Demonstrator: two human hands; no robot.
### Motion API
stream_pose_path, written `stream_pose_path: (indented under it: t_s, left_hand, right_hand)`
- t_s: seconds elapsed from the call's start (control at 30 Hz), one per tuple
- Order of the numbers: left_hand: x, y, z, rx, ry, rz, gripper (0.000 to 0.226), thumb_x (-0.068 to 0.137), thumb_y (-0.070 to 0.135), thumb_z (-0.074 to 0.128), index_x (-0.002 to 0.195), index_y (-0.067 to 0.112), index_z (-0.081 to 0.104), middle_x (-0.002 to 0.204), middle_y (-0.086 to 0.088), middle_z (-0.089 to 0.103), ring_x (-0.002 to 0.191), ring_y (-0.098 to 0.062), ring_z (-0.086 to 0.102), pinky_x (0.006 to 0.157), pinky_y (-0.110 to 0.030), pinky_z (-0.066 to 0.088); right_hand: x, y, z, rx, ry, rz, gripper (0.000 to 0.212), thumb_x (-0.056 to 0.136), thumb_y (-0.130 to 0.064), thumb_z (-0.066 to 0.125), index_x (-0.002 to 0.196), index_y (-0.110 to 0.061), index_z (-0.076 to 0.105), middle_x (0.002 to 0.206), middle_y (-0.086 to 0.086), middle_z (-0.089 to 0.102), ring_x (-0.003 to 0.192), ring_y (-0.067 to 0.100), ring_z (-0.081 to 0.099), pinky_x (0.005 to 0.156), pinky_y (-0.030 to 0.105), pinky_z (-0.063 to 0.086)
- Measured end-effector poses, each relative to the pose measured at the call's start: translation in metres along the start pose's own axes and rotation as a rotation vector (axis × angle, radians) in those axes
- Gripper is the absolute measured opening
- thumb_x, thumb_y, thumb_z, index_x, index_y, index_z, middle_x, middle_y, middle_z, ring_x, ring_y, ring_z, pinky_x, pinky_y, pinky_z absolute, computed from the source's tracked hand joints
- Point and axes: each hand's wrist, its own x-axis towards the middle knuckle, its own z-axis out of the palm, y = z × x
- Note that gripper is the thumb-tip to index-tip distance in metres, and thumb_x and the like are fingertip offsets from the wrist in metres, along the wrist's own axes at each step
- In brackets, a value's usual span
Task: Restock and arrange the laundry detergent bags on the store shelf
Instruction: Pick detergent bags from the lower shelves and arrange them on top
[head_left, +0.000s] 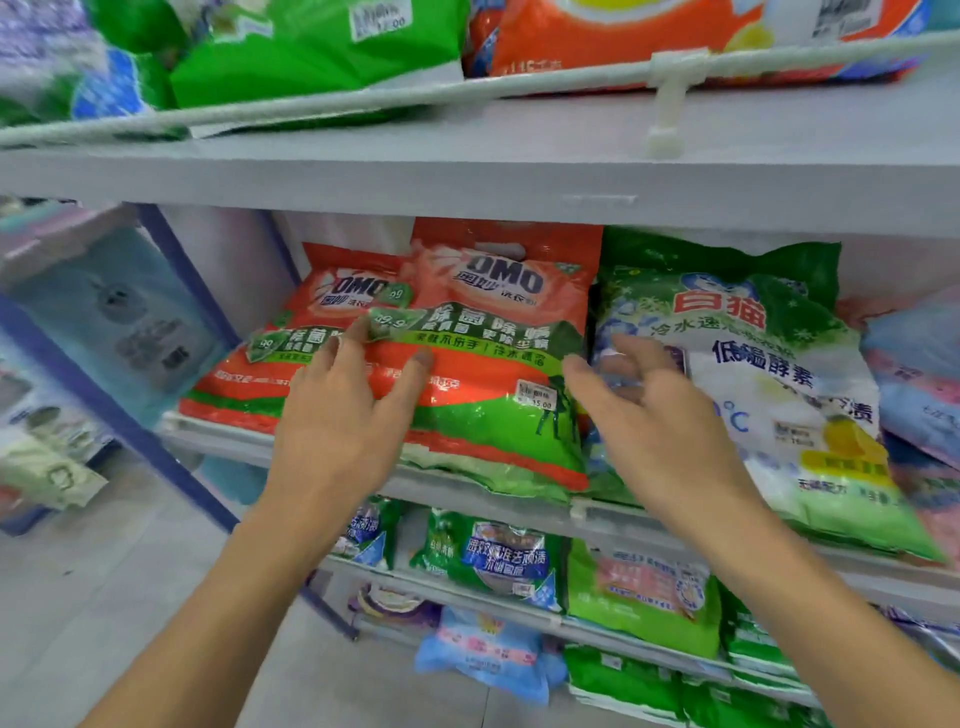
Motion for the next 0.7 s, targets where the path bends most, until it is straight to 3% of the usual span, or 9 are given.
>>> stream_pose_path:
  t_s: [0.1,0.2,0.3,0.37,0.43,0.5,0.57,0.63,0.7]
  left_hand:
    - [0.021,-0.007,-0.005,-0.203,-0.092,-0.111,0.081,0.085,0.076,0.054,0.147,0.024,0.044,0.135,-0.009,0.062,0.122,-0.034,0.057,0.096,-0.039,0.041]
    - [0.029,-0.015,-0.01,-0.328,-0.165,-0.164,0.08,0.074,0.08,0.065,0.134,0.03,0.052,0.125,0.004,0.065,0.116,-0.028,0.06,0.097,-0.036,0.044]
    - [0.034,-0.027,-0.017,-0.419,-0.221,-0.222,0.072,0.061,0.071,0.082,0.116,0.034,0.054,0.112,0.009,0.069,0.104,-0.022,0.066,0.095,-0.034,0.049]
    - [0.037,-0.04,-0.023,-0.451,-0.316,-0.272,0.074,0.052,0.064,0.09,0.108,0.027,0.059,0.103,0.01,0.073,0.093,-0.021,0.071,0.091,-0.035,0.052]
    - [0.038,-0.054,-0.03,-0.548,-0.495,-0.324,0.069,0.049,0.053,0.096,0.104,0.023,0.067,0.087,0.008,0.079,0.078,-0.019,0.077,0.082,-0.036,0.059]
    - [0.041,-0.067,-0.035,-0.725,-0.629,-0.412,0.064,0.053,0.041,0.096,0.108,0.018,0.072,0.084,-0.004,0.08,0.075,-0.025,0.078,0.082,-0.042,0.061]
    - [0.048,-0.07,-0.038,-0.862,-0.637,-0.431,0.045,0.064,0.032,0.084,0.102,0.008,0.078,0.076,-0.012,0.078,0.066,-0.026,0.074,0.084,-0.04,0.06]
    - [0.05,-0.074,-0.043,-0.898,-0.698,-0.339,0.019,0.082,0.027,0.072,0.085,0.009,0.078,0.058,-0.011,0.071,0.046,-0.02,0.068,0.066,-0.029,0.057]
    - [0.048,-0.078,-0.048,-0.893,-0.797,-0.295,0.022,0.088,0.033,0.065,0.092,0.011,0.071,0.055,-0.011,0.068,0.05,-0.02,0.068,0.068,-0.029,0.057]
  right_hand:
    - [0.015,-0.021,0.029,-0.043,-0.059,0.08,0.076,0.083,-0.084,0.05,0.131,-0.025,0.044,0.125,-0.008,0.053,0.123,0.022,0.054,0.089,0.034,0.039]
    - [0.024,-0.035,0.045,-0.043,-0.031,0.239,0.105,0.072,-0.092,0.053,0.145,-0.018,0.037,0.143,0.003,0.043,0.133,0.026,0.044,0.09,0.033,0.029]
    - [0.024,-0.04,0.052,0.059,0.038,0.264,0.074,0.068,-0.074,0.078,0.107,-0.017,0.052,0.104,-0.003,0.06,0.089,0.013,0.059,0.074,0.028,0.043]
    - [0.021,-0.038,0.059,0.151,0.052,0.251,0.059,0.06,-0.053,0.093,0.098,-0.019,0.063,0.085,-0.007,0.075,0.075,0.014,0.072,0.076,0.034,0.056]
    - [0.016,-0.031,0.069,0.266,0.073,0.226,0.064,0.055,-0.033,0.099,0.11,-0.024,0.066,0.086,-0.007,0.08,0.075,0.018,0.078,0.081,0.039,0.061]
    - [0.007,-0.027,0.081,0.398,0.081,0.179,0.062,0.061,-0.018,0.095,0.115,-0.025,0.066,0.086,-0.004,0.081,0.074,0.021,0.079,0.075,0.036,0.061]
    - [0.006,-0.019,0.086,0.514,0.075,0.168,0.061,0.068,-0.012,0.09,0.119,-0.029,0.063,0.091,-0.001,0.081,0.076,0.025,0.079,0.071,0.037,0.062]
    - [-0.002,-0.015,0.085,0.643,-0.017,0.218,0.062,0.071,-0.009,0.084,0.122,-0.035,0.061,0.101,0.004,0.08,0.084,0.03,0.079,0.074,0.044,0.064]
    - [-0.008,-0.012,0.08,0.763,-0.131,0.262,0.059,0.07,-0.014,0.079,0.125,-0.033,0.065,0.107,0.007,0.079,0.092,0.032,0.077,0.081,0.049,0.063]
